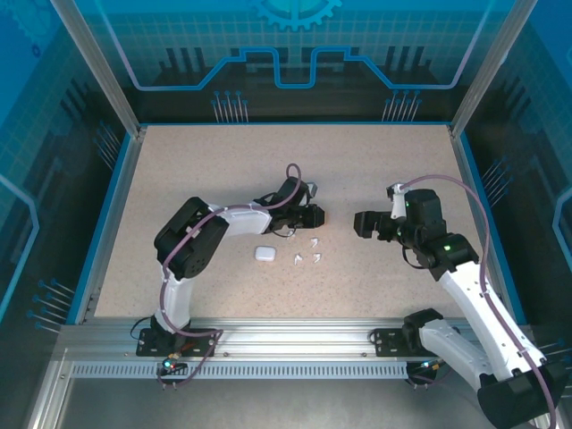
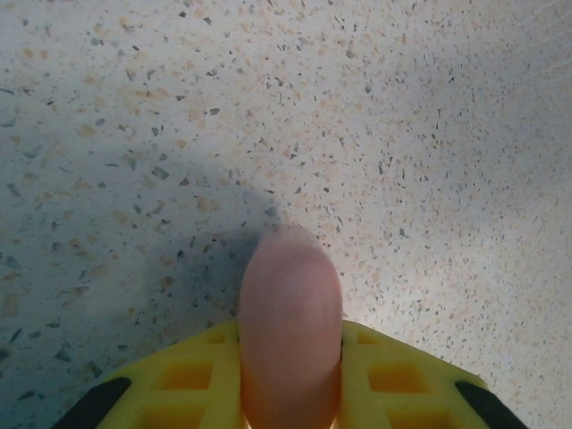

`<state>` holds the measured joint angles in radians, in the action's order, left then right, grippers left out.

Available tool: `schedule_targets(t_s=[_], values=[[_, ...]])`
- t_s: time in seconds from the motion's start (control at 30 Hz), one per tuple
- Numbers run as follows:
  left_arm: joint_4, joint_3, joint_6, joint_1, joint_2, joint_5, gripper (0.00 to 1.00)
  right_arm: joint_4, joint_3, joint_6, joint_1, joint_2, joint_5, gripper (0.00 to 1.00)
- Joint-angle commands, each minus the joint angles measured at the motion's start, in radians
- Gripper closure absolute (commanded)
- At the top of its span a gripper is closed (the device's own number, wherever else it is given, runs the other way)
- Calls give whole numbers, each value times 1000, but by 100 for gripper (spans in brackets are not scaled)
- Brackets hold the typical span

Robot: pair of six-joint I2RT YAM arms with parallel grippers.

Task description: Insert the wireless bluetooth earbuds into the charging case

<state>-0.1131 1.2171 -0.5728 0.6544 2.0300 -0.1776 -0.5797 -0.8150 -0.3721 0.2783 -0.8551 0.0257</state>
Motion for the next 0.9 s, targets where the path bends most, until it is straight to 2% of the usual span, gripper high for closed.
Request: schedule_targets(t_s=[0.0, 0.17, 0.47, 0.63, 0.77, 0.87], values=[[-1, 16, -19, -19, 18, -13, 72, 19, 6, 11, -19, -7, 28, 0], [11, 10, -6, -22, 11, -6, 55, 21, -2, 6, -20, -11, 34, 0], [36, -22, 36, -32, -54, 43, 46, 4, -22, -14, -22, -14, 43, 0], [16, -90, 66, -43, -165, 74, 44, -36, -50, 22, -22, -32, 80, 0], [-57, -190, 76, -58, -315, 61, 42, -69, -59, 80, -22, -61, 159, 0], [-49, -252, 105, -74, -438, 72, 39, -74, -93, 90, -20, -73, 205, 0]])
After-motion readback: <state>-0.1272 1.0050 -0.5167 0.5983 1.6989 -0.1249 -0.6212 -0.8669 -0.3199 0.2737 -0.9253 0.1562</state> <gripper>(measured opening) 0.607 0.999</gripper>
